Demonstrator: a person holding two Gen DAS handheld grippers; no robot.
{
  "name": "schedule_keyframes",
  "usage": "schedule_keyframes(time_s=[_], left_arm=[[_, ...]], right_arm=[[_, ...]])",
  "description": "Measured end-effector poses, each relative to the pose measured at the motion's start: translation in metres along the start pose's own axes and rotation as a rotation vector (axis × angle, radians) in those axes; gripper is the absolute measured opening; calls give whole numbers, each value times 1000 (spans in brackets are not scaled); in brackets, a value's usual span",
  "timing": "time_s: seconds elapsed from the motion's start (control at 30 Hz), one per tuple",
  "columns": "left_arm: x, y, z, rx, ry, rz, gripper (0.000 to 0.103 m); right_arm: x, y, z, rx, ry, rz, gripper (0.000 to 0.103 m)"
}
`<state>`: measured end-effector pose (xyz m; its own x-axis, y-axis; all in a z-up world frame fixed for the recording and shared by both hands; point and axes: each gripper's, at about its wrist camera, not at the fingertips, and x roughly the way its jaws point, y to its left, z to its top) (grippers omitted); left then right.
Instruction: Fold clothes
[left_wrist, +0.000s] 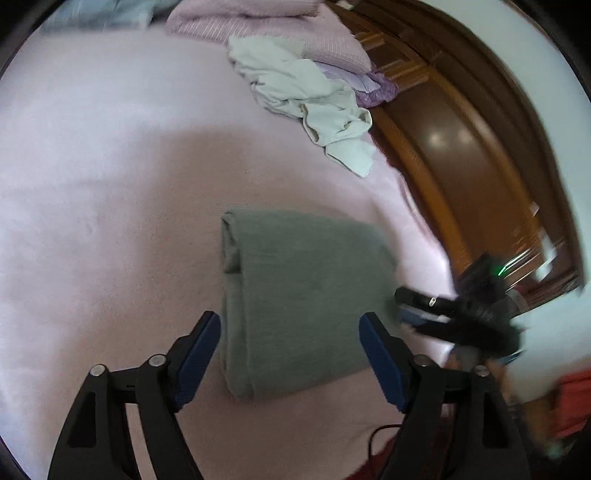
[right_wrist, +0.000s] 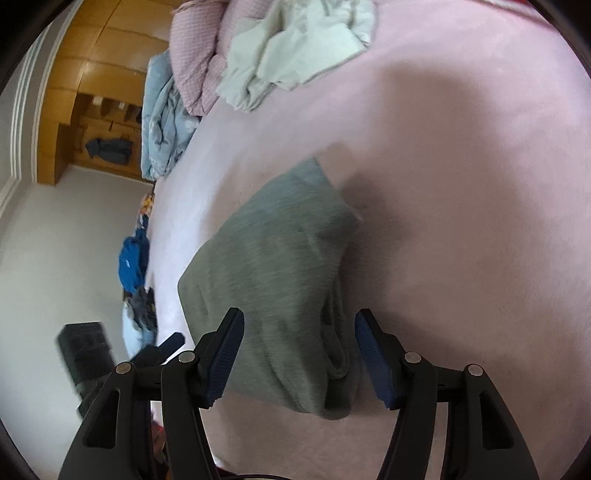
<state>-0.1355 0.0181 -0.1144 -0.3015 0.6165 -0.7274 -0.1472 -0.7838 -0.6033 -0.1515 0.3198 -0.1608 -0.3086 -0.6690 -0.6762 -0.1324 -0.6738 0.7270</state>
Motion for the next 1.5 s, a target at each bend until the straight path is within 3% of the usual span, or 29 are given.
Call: schedule_keyframes(time_s=[0.2,0.33,0.6,0.67,0.7,0.77,0.83,0.93,1.07,1.3,1.5], left_arm=[[18,62,15,-253,89,-250,82],[45,71,10,-296,149,-296,82],[80,47,9,-258,253,-407,83],[85,39,9,-229,262,-392,83],[87,35,9,-215,266,-384,83],[89,29,9,-194,262,-364,80],[87,28,9,-175,243,-333,58],[80,29,7,-129,193,-280,38],[67,11,3,-34,108,-211,34],[34,-11,7,72,21,-153,33],[6,-26,7,142,-46,-104,33]], right_arm=[[14,-16,-2,110,58,106,65],[20,-15,-1,105,73,99,65],[27,-15,0,76,81,128,66],[30,-10,-1,45,87,122,64],[32,-6,-1,24,91,111,54],[33,-3,-2,8,89,116,47],[32,-2,-2,7,75,135,37],[27,1,-4,-4,51,148,31],[21,12,-8,-49,16,118,29],[2,35,-8,-125,-61,119,28],[5,59,-15,-191,-34,88,28]])
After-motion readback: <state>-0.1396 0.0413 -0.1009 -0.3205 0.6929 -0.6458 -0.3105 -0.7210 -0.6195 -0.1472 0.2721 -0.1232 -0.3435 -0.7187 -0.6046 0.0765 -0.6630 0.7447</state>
